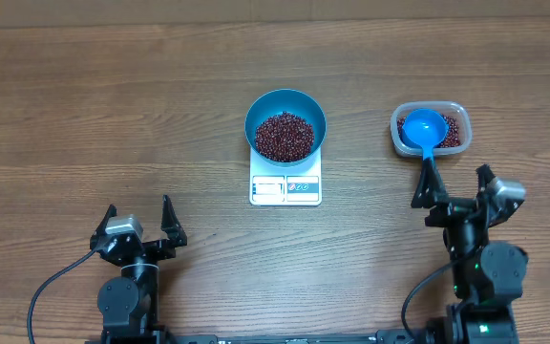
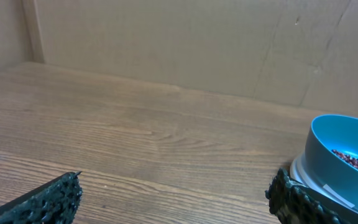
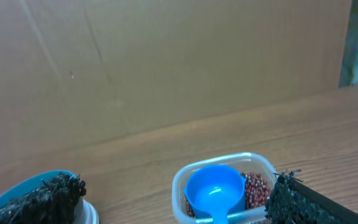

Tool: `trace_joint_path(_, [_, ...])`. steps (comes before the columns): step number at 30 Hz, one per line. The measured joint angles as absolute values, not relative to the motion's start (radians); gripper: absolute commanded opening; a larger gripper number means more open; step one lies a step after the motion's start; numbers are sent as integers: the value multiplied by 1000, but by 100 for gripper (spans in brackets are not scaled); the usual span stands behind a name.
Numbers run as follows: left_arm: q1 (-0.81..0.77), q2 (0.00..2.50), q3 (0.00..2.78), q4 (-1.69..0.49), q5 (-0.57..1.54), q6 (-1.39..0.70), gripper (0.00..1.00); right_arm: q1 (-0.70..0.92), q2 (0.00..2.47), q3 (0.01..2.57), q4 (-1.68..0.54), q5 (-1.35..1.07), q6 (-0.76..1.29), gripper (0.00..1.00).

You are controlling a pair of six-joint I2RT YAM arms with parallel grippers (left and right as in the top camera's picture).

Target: Scoop item into bowl and weigh 150g on scale

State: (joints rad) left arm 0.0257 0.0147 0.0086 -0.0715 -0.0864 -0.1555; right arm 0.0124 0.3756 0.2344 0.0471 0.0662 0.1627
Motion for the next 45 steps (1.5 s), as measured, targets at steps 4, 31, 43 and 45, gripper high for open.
trace_joint_path(4, [26, 15, 9, -72, -86, -155, 100, 9, 284, 156, 45, 56, 159, 100])
trace_joint_path(31, [26, 15, 9, -72, -86, -155, 99, -46, 13, 19, -89, 7, 136, 100])
trace_joint_path(43, [26, 15, 9, -72, -86, -155, 100, -46, 13, 19, -89, -24, 32, 100])
trace_joint_path(45, [26, 15, 9, -72, -86, -155, 99, -46, 13, 19, -89, -31, 13, 100])
